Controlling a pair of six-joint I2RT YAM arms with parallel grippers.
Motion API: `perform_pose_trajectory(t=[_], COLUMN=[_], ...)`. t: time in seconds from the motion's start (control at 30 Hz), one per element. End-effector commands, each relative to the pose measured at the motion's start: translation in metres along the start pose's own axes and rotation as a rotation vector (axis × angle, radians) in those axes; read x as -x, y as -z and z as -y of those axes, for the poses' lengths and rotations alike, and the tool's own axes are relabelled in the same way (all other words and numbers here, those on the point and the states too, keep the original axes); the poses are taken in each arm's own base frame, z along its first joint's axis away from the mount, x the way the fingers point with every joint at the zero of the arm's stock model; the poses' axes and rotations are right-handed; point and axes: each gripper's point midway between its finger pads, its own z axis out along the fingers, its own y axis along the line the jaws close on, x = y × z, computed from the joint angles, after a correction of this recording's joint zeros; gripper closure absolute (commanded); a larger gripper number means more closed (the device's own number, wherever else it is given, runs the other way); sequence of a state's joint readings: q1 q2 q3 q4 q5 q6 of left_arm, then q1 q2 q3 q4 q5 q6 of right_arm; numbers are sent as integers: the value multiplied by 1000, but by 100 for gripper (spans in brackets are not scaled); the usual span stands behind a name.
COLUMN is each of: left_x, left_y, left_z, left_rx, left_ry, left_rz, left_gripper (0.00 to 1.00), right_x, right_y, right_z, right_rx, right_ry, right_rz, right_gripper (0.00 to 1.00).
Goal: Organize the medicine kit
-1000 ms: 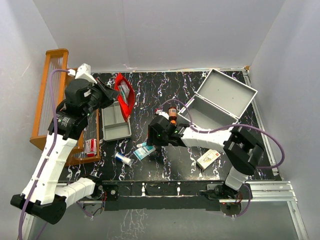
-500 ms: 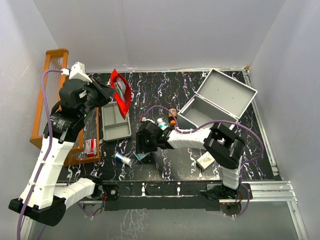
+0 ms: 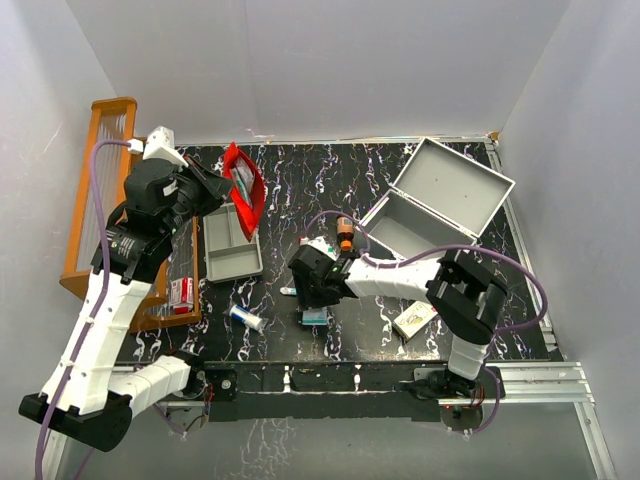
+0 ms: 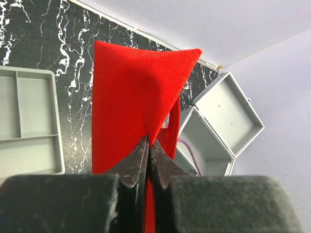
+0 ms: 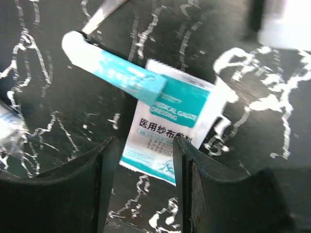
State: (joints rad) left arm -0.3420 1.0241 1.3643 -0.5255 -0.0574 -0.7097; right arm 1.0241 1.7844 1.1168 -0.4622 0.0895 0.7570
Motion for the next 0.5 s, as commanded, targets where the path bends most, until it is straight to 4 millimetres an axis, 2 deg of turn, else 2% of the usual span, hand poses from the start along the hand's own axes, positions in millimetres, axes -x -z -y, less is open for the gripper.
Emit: perform_pose_trajectory(t=[0.0,0.1,0.2,0.47], left_x=[3,-2,-9,-25], left_y=[0,-2,-4,-11], left_z=[7,5,3,1], left_rx=[-39,-42,-47,-61], left_ry=[0,3,7,17], left_rz=[12,-5,-23,-74], left_gripper=[100,100,100,100], right_x=[18,31,35,10], right_y=[32,44,48,38], right_z=[19,16,18,28], right_rx=[-86,-83,-98,-130], right_ry=[28,15,-9,-57], right_rz=[68,121,141,49], right_gripper=[53,53,53,54])
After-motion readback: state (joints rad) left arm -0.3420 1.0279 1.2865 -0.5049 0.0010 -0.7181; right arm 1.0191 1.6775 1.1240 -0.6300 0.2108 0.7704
